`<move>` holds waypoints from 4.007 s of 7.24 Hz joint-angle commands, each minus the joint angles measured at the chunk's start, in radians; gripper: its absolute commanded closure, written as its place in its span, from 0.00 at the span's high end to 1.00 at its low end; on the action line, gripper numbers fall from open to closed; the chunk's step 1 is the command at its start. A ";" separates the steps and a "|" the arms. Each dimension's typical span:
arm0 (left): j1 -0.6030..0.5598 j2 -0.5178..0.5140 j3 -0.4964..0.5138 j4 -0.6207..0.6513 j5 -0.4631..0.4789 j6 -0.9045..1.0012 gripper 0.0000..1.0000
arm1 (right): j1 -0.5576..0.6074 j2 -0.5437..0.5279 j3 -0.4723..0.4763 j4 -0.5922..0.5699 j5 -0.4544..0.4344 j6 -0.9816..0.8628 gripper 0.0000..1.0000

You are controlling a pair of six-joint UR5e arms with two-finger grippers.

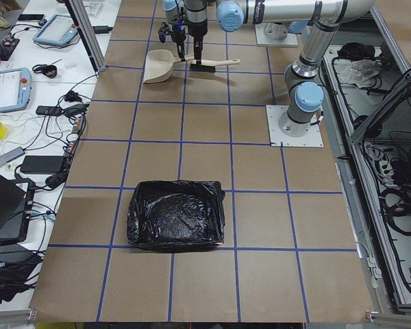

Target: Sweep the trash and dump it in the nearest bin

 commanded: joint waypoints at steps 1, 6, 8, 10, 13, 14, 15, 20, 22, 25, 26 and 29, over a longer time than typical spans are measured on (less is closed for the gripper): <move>0.000 0.000 -0.001 -0.001 0.000 0.000 1.00 | 0.000 -0.002 0.023 -0.043 0.000 0.001 0.72; -0.002 0.005 0.001 -0.020 -0.003 -0.002 1.00 | -0.027 -0.091 0.011 -0.042 -0.002 -0.014 0.87; 0.000 0.009 0.004 -0.024 -0.002 0.000 1.00 | -0.108 -0.187 0.010 0.076 -0.002 -0.099 0.91; 0.001 0.008 0.002 -0.024 -0.003 0.000 1.00 | -0.240 -0.293 0.020 0.198 -0.002 -0.251 0.99; 0.003 0.009 0.001 -0.025 -0.002 0.000 1.00 | -0.305 -0.395 0.026 0.334 -0.083 -0.339 1.00; 0.002 0.011 -0.001 -0.025 -0.002 0.001 1.00 | -0.308 -0.415 0.028 0.342 -0.085 -0.339 1.00; 0.001 0.011 -0.001 -0.027 -0.002 0.002 1.00 | -0.313 -0.426 0.028 0.354 -0.083 -0.342 1.00; 0.000 0.009 -0.005 -0.028 -0.006 0.001 1.00 | -0.371 -0.432 0.028 0.391 -0.033 -0.402 0.99; 0.000 0.018 -0.043 -0.027 -0.003 0.002 1.00 | -0.368 -0.433 0.028 0.391 -0.025 -0.401 0.99; 0.001 0.009 -0.044 -0.013 -0.005 0.003 1.00 | -0.368 -0.433 0.042 0.385 -0.023 -0.402 0.99; 0.001 0.002 -0.045 -0.013 -0.005 0.005 1.00 | -0.368 -0.433 0.042 0.382 -0.022 -0.404 0.99; 0.005 0.014 -0.045 -0.014 0.000 0.002 1.00 | -0.368 -0.433 0.042 0.377 -0.025 -0.405 0.99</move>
